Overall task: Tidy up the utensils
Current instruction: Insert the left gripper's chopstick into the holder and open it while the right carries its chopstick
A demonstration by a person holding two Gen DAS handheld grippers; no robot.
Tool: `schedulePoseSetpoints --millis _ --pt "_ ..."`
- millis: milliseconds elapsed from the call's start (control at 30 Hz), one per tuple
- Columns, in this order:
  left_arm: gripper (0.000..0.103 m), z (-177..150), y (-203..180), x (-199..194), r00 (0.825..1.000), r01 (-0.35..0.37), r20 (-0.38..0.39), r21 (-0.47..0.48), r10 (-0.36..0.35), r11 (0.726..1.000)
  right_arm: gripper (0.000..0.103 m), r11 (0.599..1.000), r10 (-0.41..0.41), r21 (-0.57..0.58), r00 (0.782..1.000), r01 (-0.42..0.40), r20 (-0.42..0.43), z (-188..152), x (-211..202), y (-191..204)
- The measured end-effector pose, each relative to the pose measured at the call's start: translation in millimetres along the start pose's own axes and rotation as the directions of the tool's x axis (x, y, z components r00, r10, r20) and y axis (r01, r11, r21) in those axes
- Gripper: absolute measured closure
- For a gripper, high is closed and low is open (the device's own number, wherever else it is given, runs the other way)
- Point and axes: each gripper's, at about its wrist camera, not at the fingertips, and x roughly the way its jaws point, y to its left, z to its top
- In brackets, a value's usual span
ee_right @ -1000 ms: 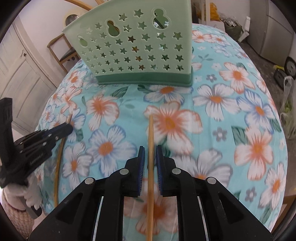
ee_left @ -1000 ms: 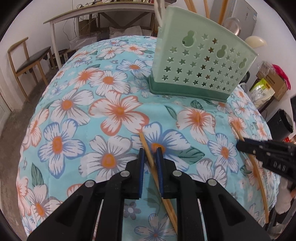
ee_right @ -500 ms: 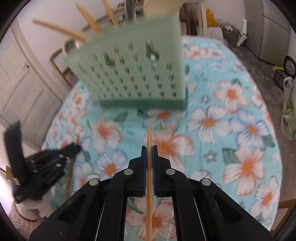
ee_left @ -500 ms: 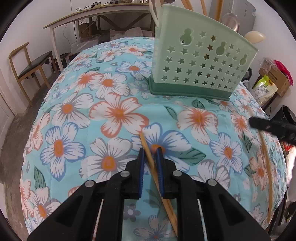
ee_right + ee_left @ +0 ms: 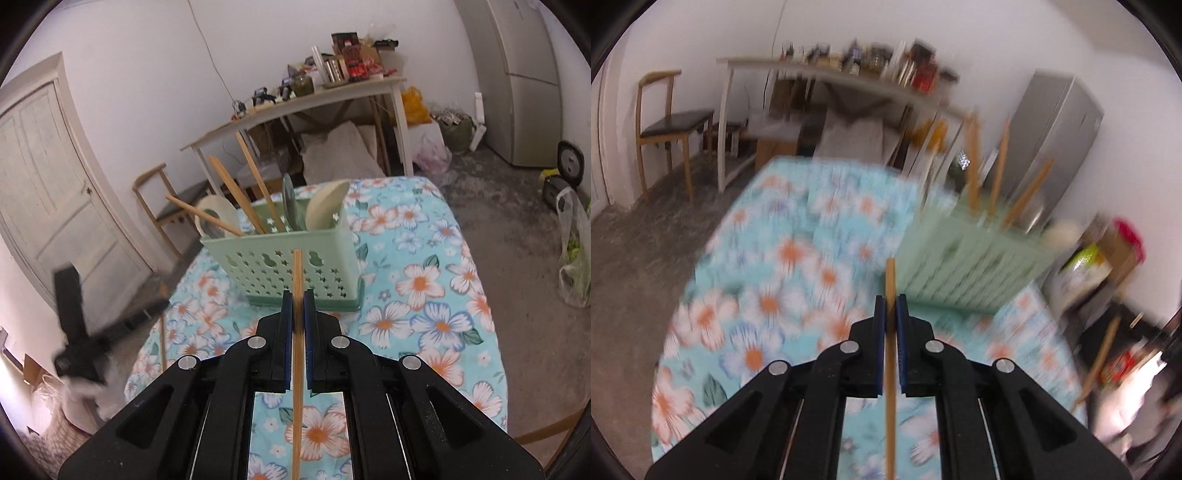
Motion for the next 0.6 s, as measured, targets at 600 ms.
schedulePoseSetpoints --millis 600 --pt "0.098 119.4 -125.0 -61.9 0.897 0.143 0.391 0.179 -0.204 0.973 0.099 0.996 0.069 0.05 0.996 -0.071 0.05 -6.1 -8.3 -22.4"
